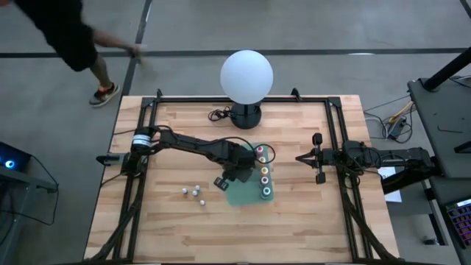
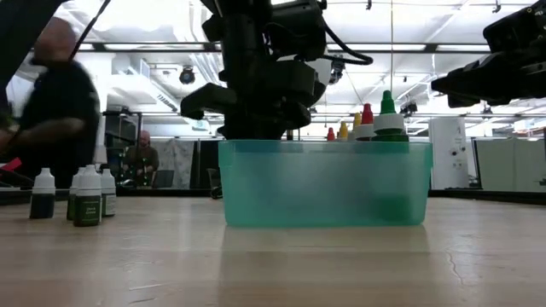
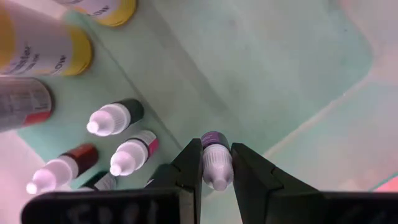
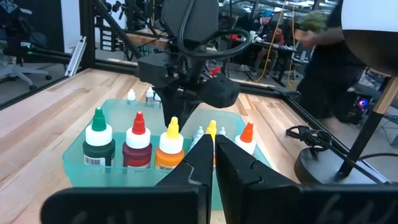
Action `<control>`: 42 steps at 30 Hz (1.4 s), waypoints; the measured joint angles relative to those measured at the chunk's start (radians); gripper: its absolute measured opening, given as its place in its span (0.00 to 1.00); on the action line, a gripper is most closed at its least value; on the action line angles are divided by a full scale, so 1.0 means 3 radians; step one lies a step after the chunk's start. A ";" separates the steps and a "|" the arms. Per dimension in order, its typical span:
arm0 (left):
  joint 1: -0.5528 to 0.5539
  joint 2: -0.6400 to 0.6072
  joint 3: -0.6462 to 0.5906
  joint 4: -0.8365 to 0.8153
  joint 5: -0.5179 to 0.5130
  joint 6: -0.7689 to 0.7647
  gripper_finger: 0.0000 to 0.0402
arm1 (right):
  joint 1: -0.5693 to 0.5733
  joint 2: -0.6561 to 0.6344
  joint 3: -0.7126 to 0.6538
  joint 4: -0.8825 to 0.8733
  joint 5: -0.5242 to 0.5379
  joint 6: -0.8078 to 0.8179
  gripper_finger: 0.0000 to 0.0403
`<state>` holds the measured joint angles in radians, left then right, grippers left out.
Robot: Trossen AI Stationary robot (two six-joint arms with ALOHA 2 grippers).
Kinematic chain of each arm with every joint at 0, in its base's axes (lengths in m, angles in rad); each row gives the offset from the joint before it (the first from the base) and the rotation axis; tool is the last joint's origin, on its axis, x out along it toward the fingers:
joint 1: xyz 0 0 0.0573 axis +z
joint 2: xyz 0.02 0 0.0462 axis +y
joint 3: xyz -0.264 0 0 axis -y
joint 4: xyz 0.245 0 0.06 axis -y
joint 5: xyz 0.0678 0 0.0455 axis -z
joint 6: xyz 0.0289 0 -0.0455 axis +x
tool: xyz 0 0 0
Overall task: Pick & Place food coloring
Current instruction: Put the small purple food coloring bottle into the green bin
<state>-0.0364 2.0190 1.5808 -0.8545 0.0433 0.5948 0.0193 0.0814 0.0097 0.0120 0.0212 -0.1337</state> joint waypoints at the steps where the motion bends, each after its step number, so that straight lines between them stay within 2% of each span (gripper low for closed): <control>1: 0.0000 0.0000 -0.0006 0.0006 0.0000 0.0033 0.11 | 0.0000 0.0000 0.0000 0.0000 0.0000 0.0004 0.02; 35: 0.0057 0.0015 -0.0161 0.0118 -0.0126 0.0046 0.11 | -0.0001 0.0000 0.0000 0.0000 0.0000 0.0006 0.02; 42: 0.0057 0.0015 -0.0161 0.0129 -0.0131 0.0043 0.16 | 0.0000 0.0000 0.0000 -0.0001 0.0000 0.0000 0.02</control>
<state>-0.0193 2.0235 1.5326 -0.8159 0.0041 0.6076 0.0193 0.0814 0.0097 0.0116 0.0212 -0.1337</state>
